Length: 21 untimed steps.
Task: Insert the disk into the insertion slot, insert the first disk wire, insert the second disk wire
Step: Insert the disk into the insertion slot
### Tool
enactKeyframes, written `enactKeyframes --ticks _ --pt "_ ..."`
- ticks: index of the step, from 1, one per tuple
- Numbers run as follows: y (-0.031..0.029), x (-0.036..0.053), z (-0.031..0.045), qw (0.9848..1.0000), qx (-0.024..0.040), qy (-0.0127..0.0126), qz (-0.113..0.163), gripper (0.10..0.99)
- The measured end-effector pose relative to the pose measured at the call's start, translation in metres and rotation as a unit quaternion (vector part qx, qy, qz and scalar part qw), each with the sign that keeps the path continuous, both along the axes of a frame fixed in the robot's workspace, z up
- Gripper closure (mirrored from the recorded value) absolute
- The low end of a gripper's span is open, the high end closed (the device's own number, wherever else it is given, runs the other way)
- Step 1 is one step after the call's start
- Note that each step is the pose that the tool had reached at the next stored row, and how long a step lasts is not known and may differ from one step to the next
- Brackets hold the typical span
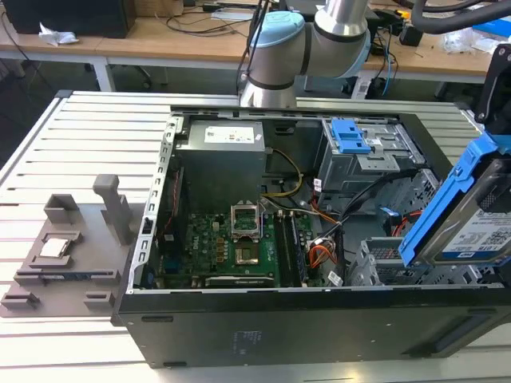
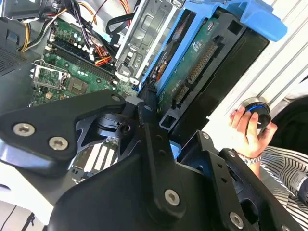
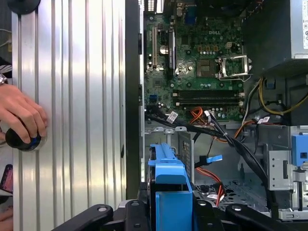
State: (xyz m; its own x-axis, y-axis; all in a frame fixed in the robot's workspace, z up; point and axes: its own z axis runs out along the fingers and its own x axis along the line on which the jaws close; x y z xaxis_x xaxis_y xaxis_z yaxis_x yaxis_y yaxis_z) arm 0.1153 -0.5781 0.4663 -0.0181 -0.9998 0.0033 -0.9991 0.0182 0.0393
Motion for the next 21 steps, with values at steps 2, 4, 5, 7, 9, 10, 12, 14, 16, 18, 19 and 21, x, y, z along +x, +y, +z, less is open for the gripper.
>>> enactKeyframes --ticks 2,4,5,7,9,10,12,14,16,18,19,21 --pt "0.0 0.0 -0.0017 1.0 0.0 0.0 0.0 0.725" --pt "0.0066 -0.0028 -0.0058 1.0 0.0 0.0 0.0 0.725" --pt "0.0096 -0.005 -0.0067 1.0 0.0 0.0 0.0 0.725" --pt "0.0117 -0.006 -0.0076 1.0 0.0 0.0 0.0 0.725" --pt "0.0148 -0.0068 -0.0086 1.0 0.0 0.0 0.0 0.725" --pt "0.0172 -0.0072 -0.0093 1.0 0.0 0.0 0.0 0.725" --pt "0.0229 -0.0081 -0.0108 1.0 0.0 0.0 0.0 0.725" --pt "0.024 -0.011 -0.0114 1.0 0.0 0.0 0.0 0.725" --pt "0.0245 -0.0127 -0.0126 1.0 0.0 0.0 0.0 0.725" --pt "0.0249 -0.013 -0.0138 1.0 0.0001 0.0 0.0 0.725" --pt "0.025 -0.013 -0.0141 1.0 0.0 0.0 0.0 0.725" --pt "0.0253 -0.0132 -0.016 1.0 0.0001 0.0 0.0 0.725"
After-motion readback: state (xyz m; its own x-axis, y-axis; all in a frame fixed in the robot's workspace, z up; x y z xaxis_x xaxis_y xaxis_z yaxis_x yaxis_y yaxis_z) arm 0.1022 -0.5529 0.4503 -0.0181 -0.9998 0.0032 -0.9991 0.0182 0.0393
